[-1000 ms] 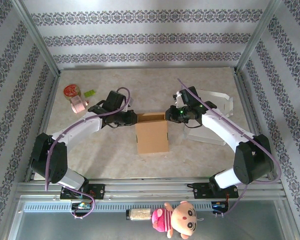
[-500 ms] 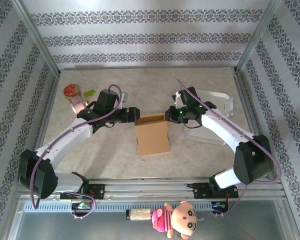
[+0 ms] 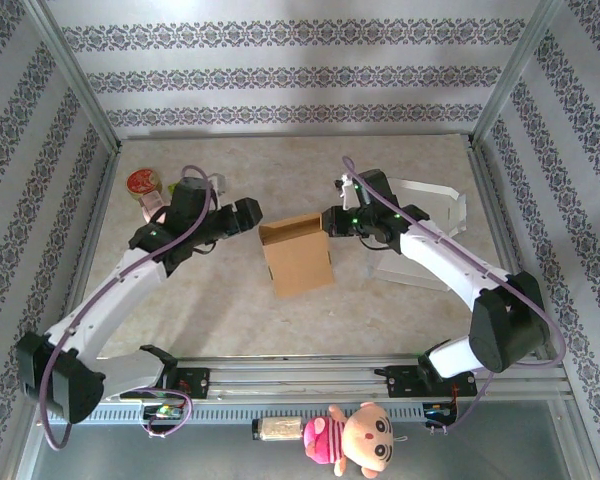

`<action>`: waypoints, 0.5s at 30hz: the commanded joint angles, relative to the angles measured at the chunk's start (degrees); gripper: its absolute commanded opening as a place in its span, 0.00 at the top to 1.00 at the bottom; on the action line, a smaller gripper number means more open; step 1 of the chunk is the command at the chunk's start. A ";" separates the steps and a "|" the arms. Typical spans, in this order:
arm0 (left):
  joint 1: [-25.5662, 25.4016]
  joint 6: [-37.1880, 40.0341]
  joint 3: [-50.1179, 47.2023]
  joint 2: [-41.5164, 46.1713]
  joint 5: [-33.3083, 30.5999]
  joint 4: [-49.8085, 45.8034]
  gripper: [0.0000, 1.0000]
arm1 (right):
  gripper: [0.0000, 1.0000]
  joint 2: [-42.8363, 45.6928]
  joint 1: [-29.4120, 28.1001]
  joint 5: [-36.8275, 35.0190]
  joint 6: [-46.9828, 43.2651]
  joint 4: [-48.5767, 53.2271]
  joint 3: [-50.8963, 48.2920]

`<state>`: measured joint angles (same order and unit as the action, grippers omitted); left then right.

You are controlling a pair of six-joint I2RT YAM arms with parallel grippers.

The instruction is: Fold the paper box

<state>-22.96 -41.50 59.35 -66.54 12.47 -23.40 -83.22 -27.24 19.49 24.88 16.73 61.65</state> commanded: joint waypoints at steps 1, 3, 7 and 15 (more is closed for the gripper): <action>0.98 -0.59 0.41 2.94 -7.46 1.24 0.20 | 0.90 1.22 -1.00 -2.29 -4.20 -9.53 0.97; 1.05 0.87 -0.27 4.55 -10.32 1.81 0.20 | 0.90 1.05 -1.78 -3.51 -5.97 -14.10 0.57; 1.03 0.99 -1.26 6.37 -13.20 2.72 0.20 | 0.90 0.65 -2.93 -5.43 -8.55 -22.65 -2.81; 0.99 0.37 -3.04 7.08 -12.54 5.36 0.20 | 0.94 0.82 -7.20 -6.91 -17.58 -40.23 -16.25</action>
<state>-22.72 -41.21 57.58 -60.31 0.95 -20.75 -83.18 -33.45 13.74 12.10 -14.26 48.16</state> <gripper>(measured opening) 0.800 0.065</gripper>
